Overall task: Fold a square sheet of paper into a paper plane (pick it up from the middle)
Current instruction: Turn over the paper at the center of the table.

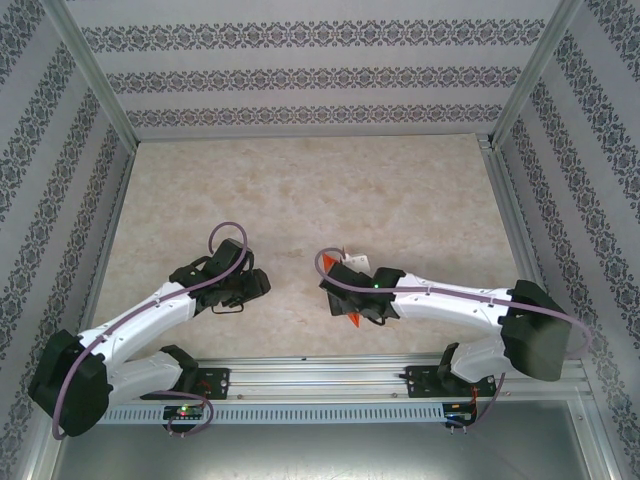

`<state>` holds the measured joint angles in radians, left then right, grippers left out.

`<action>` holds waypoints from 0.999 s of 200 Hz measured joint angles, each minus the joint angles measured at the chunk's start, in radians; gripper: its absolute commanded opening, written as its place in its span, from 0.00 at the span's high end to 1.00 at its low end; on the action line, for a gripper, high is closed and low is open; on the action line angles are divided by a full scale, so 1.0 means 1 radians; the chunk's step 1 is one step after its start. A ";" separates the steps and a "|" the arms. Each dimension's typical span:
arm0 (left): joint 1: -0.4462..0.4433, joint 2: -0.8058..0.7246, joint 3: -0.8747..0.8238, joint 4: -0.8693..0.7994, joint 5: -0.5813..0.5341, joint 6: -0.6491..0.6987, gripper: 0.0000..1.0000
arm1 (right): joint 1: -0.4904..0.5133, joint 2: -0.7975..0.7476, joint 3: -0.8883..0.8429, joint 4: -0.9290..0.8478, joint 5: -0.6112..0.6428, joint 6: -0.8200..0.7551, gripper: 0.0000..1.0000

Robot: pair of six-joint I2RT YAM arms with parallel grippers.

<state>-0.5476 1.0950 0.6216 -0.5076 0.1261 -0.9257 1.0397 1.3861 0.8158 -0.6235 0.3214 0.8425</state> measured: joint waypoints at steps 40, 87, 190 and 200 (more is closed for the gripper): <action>0.000 0.001 0.000 0.000 0.002 0.000 0.45 | -0.024 0.072 -0.023 0.081 -0.019 0.014 0.24; 0.000 0.001 0.000 0.000 0.002 0.000 0.45 | -0.035 0.180 0.004 0.117 -0.031 -0.006 0.56; 0.000 -0.044 0.000 -0.031 -0.056 -0.004 0.45 | -0.027 0.285 0.279 -0.118 0.111 -0.033 0.89; 0.000 -0.070 0.000 -0.045 -0.079 -0.009 0.45 | -0.023 0.335 0.332 -0.158 0.130 -0.030 0.89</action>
<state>-0.5476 1.0248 0.6216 -0.5522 0.0467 -0.9344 1.0172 1.7214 1.1477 -0.7815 0.4515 0.8124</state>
